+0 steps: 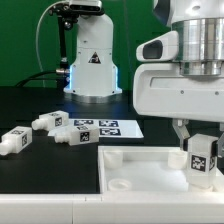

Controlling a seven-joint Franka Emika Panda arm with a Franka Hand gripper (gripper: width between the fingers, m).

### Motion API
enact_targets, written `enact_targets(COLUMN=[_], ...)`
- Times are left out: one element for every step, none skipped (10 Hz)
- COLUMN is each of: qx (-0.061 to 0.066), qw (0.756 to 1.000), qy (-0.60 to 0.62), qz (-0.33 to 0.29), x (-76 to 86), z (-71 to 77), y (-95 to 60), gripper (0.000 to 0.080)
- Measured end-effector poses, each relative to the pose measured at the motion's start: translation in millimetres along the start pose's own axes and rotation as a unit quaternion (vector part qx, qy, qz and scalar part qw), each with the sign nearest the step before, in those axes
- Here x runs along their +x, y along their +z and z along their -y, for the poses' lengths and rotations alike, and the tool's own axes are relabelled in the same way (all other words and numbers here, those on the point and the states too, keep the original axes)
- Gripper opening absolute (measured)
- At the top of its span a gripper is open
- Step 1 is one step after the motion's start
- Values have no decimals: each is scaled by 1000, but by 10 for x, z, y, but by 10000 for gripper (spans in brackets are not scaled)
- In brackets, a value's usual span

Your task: Assemble square table

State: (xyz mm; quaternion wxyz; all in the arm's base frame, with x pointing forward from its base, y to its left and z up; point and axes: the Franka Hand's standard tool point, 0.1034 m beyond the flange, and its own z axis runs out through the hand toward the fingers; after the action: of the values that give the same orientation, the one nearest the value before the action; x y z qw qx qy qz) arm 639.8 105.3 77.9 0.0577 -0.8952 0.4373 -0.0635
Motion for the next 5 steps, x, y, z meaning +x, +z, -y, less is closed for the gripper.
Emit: enact_targets(qx=[2, 5, 8, 10, 11], qw=[997, 986, 973, 964, 959], qy=[72, 164, 230, 264, 283], qz=[2, 3, 6, 11, 14], x=[3, -12, -17, -19, -25], z=[-13, -24, -27, -29, -28], y=[2, 4, 7, 8, 7], gripper=[286, 286, 286, 286, 287])
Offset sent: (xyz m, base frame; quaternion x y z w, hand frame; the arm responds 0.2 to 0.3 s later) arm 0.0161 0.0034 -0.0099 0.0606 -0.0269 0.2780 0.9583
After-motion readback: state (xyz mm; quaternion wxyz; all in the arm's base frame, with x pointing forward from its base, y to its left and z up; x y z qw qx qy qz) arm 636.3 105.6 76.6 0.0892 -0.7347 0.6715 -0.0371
